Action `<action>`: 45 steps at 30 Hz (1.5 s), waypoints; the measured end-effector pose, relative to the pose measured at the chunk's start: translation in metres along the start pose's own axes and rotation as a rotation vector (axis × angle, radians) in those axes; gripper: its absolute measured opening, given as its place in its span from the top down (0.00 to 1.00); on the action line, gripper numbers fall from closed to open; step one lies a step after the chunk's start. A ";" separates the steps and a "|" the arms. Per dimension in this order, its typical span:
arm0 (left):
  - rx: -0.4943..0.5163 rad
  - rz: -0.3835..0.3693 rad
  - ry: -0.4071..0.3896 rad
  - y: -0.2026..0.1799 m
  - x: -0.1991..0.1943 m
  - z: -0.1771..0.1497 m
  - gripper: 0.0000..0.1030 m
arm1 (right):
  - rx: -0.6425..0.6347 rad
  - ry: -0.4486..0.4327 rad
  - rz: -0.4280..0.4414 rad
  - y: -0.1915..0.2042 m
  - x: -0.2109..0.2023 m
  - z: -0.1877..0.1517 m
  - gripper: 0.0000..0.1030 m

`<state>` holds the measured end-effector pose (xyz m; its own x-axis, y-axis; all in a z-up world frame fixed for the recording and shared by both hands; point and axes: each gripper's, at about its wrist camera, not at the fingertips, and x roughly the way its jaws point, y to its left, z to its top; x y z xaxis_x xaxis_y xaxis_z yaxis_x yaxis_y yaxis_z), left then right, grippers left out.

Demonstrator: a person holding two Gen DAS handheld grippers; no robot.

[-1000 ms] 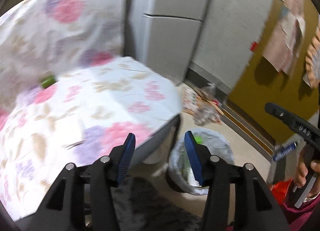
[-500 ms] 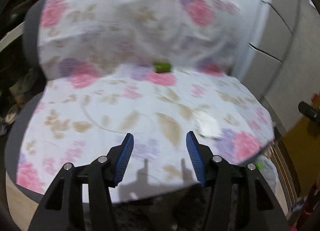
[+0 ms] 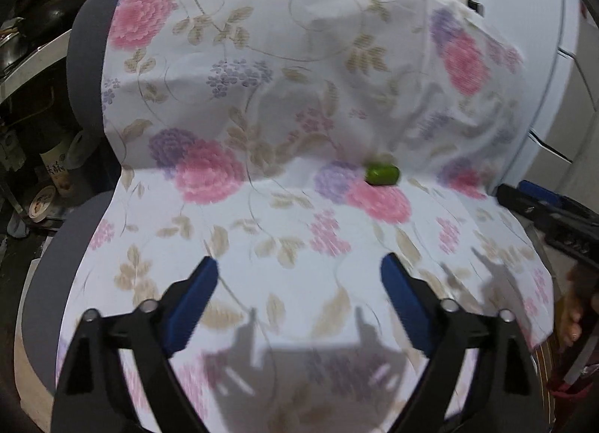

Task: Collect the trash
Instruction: 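Return to the seat and grasp the green cucumber with the right gripper, then grasp the white tissue with the left gripper while the right gripper holds the cucumber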

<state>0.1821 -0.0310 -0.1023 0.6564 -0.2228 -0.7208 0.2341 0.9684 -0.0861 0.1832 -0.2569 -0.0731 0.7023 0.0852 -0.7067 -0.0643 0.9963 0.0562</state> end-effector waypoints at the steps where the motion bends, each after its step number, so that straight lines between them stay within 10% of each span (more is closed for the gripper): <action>1: -0.003 0.011 0.003 0.002 0.007 0.005 0.10 | -0.015 0.024 -0.010 0.002 0.020 0.006 0.23; 11: -0.036 0.069 0.048 0.037 0.069 0.029 0.10 | -0.094 0.193 -0.073 0.008 0.164 0.035 0.21; 21: -0.062 0.078 0.093 0.049 0.094 0.025 0.10 | -0.131 0.263 -0.149 0.011 0.219 0.042 0.23; 24: -0.063 0.077 0.100 0.048 0.094 0.021 0.10 | -0.101 0.271 -0.131 0.007 0.220 0.046 0.41; 35: 0.039 -0.008 0.065 -0.003 0.053 -0.001 0.10 | -0.037 0.100 -0.042 -0.016 0.077 0.047 0.43; 45: 0.204 -0.150 0.085 -0.092 0.019 -0.040 0.22 | 0.096 0.003 -0.037 -0.060 -0.052 -0.032 0.42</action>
<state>0.1443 -0.1198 -0.1360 0.5428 -0.3430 -0.7666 0.4694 0.8808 -0.0618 0.1281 -0.3209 -0.0623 0.7009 0.0488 -0.7116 0.0295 0.9948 0.0972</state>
